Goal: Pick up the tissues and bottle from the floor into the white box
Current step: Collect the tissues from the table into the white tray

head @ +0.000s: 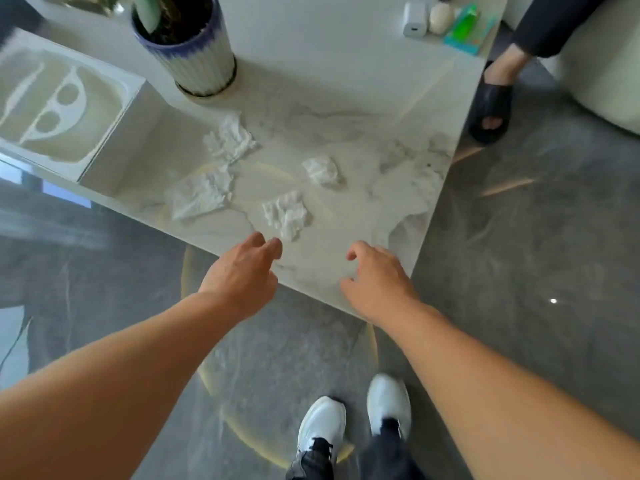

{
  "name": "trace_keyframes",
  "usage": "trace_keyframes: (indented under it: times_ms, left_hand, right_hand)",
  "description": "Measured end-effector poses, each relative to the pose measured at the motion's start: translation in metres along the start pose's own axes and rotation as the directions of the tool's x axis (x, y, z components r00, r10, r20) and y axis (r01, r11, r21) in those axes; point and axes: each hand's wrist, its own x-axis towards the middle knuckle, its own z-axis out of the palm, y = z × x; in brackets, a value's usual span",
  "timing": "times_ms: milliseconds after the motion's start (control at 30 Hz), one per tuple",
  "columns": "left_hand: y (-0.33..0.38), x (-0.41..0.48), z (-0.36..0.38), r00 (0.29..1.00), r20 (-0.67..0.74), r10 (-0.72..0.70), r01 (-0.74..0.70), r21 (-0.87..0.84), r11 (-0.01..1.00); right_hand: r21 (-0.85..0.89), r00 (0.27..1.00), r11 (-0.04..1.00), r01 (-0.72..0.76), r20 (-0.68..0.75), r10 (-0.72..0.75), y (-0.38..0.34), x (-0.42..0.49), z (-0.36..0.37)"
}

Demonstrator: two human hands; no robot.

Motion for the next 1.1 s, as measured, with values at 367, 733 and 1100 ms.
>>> trace_keyframes:
  times_ms: [367, 733, 1100]
  left_hand:
    - [0.024, 0.100, 0.013, 0.984, -0.089, -0.153, 0.143, -0.110, 0.984]
    - [-0.074, 0.087, -0.090, 0.981, -0.098, -0.166, 0.150, -0.156, 0.976]
    - [-0.321, 0.093, -0.235, 0.818, -0.220, -0.531, 0.441, -0.353, 0.826]
  right_hand:
    - [-0.159, 0.943, 0.947, 0.280, -0.137, -0.302, -0.055, 0.140, -0.026]
    - [-0.418, 0.928, 0.858, 0.299, 0.335, -0.160, -0.127, 0.155, -0.037]
    - [-0.143, 0.834, 0.823, 0.550, 0.132, -0.535, -0.451, 0.213, 0.032]
